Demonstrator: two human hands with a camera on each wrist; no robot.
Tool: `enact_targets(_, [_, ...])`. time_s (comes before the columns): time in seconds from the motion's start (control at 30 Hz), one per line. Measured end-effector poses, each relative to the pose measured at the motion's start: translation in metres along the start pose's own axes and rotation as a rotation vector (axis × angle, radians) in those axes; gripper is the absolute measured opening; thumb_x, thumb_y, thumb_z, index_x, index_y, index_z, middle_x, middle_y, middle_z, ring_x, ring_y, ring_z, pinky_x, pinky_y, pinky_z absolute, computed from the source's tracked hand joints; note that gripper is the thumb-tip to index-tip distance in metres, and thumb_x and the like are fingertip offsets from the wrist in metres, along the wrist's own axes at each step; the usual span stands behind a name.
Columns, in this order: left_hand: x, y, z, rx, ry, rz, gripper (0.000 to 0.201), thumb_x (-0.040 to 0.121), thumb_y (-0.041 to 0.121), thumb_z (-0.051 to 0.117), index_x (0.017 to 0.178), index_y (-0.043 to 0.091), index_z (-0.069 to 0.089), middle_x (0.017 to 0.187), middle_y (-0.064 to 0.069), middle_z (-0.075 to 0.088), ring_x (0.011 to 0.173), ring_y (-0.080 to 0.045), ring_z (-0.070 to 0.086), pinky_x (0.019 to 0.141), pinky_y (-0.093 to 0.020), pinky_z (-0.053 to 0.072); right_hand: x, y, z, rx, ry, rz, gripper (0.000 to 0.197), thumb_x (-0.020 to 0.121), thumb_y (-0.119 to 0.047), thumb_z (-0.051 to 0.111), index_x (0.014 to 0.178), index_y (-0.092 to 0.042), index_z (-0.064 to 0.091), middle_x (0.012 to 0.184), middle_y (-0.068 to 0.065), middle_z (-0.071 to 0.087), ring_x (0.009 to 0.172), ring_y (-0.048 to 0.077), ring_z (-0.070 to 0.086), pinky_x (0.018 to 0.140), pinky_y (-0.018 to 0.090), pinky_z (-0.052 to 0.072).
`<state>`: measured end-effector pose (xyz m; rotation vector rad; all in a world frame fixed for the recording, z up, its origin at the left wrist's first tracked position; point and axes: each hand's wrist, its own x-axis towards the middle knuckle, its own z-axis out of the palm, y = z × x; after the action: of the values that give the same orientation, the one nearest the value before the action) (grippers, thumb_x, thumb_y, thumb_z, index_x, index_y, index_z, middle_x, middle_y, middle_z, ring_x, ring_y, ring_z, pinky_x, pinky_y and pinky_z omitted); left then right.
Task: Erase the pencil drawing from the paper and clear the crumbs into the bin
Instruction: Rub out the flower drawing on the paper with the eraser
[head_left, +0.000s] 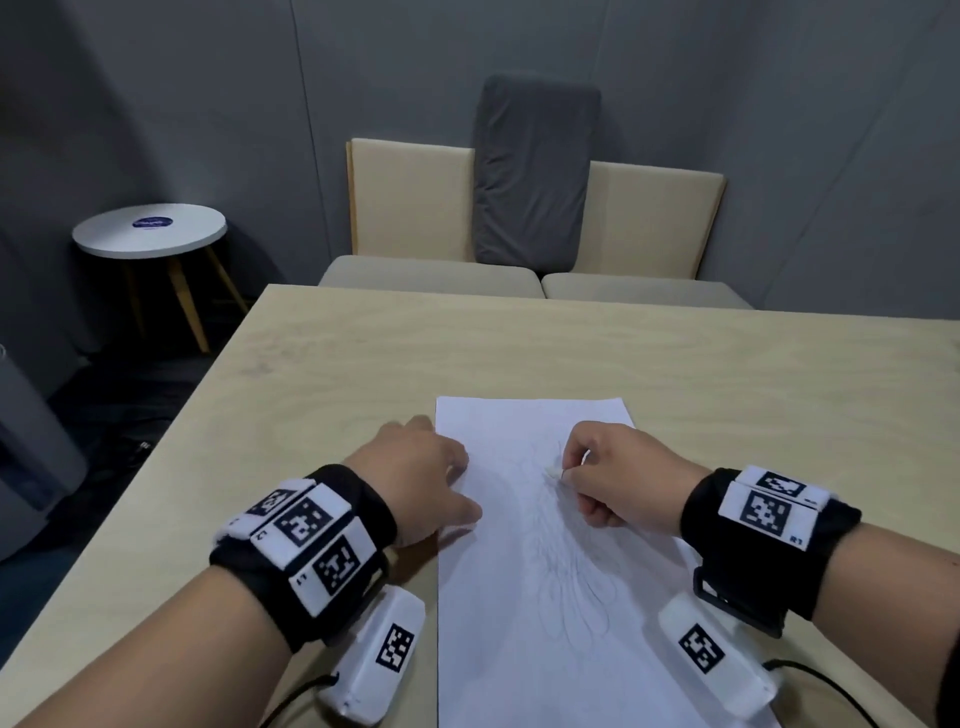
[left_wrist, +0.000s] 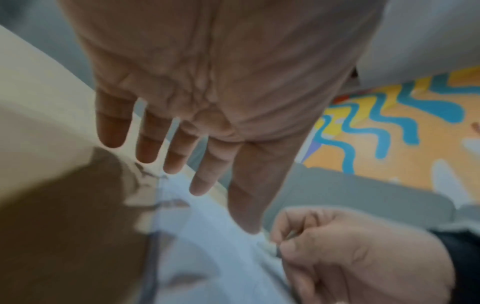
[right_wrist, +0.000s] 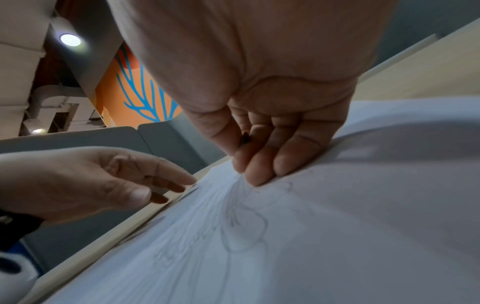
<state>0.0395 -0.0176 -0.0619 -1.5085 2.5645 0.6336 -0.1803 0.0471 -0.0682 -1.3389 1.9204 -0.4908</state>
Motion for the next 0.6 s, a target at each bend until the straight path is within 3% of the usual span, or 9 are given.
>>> enact_targets(0.1, [0.005,-0.007,0.002,-0.215,0.016,0.049,0.052,0.088,0.050,0.066,0.135,0.029,0.059,0.143,0.012,0.046,0.128,-0.010,0.046,0.103,-0.026,0.039,0.001,0.000,-0.002,0.046,-0.011,0.016,0.005,0.091,-0.008,0.051,0.092,-0.008,0.056,0.066,0.009,0.067,0.053,0.023,0.059,0.050,0.026,0.046])
enact_targets(0.13, [0.007,-0.010,0.002,-0.361,0.031,0.064,0.048,0.090,0.045,0.066,0.134,0.026,0.061,0.142,0.013,0.051,0.125,-0.005,0.052,0.100,-0.019,0.040,0.001,-0.001,-0.002,0.055,-0.014,0.020,0.005,0.091,-0.008,0.051,0.092,-0.008,0.056,0.066,0.009,0.067,0.053,0.023,0.058,0.048,0.025,0.045])
enact_targets(0.2, [0.007,-0.017,0.005,-0.690,0.074,0.077,0.037,0.094,0.032,0.066,0.130,0.022,0.065,0.129,0.010,0.065,0.102,0.007,0.063,0.082,-0.005,0.044,0.002,0.000,-0.001,0.061,-0.014,0.027,0.005,0.092,-0.008,0.052,0.091,-0.007,0.056,0.065,0.009,0.066,0.052,0.022,0.058,0.047,0.025,0.044])
enact_targets(0.27, [0.007,-0.022,0.011,-0.888,0.084,0.073,0.027,0.095,0.021,0.065,0.121,0.020,0.070,0.120,0.009,0.069,0.083,0.018,0.062,0.066,0.001,0.044,0.004,0.000,-0.001,0.063,-0.015,0.035,0.005,0.092,-0.009,0.053,0.090,-0.008,0.057,0.065,0.008,0.066,0.052,0.022,0.058,0.049,0.026,0.045])
enact_targets(0.33, [0.008,-0.027,0.016,-0.952,0.065,0.097,0.024,0.096,0.016,0.064,0.118,0.018,0.073,0.123,0.012,0.064,0.105,0.026,0.051,0.066,0.005,0.041,0.004,0.000,0.000,0.052,-0.024,0.041,0.005,0.093,-0.010,0.053,0.090,-0.008,0.057,0.065,0.008,0.067,0.053,0.021,0.058,0.050,0.027,0.045])
enact_targets(0.4, [0.009,-0.029,0.020,-0.998,0.054,0.131,0.023,0.097,0.015,0.063,0.116,0.019,0.075,0.111,0.026,0.064,0.132,0.019,0.032,0.074,0.006,0.037,0.004,-0.003,-0.001,0.020,-0.033,0.048,0.005,0.094,-0.011,0.054,0.091,-0.008,0.057,0.066,0.008,0.067,0.052,0.021,0.058,0.049,0.025,0.045])
enact_targets(0.47, [0.011,-0.032,0.022,-1.002,0.061,0.151,0.023,0.097,0.017,0.063,0.115,0.022,0.075,0.100,0.036,0.062,0.138,0.016,0.026,0.087,0.002,0.030,0.005,-0.009,-0.003,-0.020,-0.047,0.054,0.004,0.093,-0.011,0.053,0.091,-0.008,0.056,0.067,0.010,0.068,0.053,0.022,0.059,0.051,0.027,0.047])
enact_targets(0.6, [0.011,-0.034,0.026,-1.016,0.050,0.169,0.021,0.097,0.015,0.063,0.111,0.024,0.076,0.091,0.040,0.066,0.135,0.017,0.030,0.094,0.000,0.027,0.010,-0.021,-0.007,-0.114,-0.031,-0.001,0.003,0.090,-0.009,0.052,0.090,-0.008,0.055,0.067,0.010,0.071,0.055,0.024,0.062,0.060,0.038,0.050])
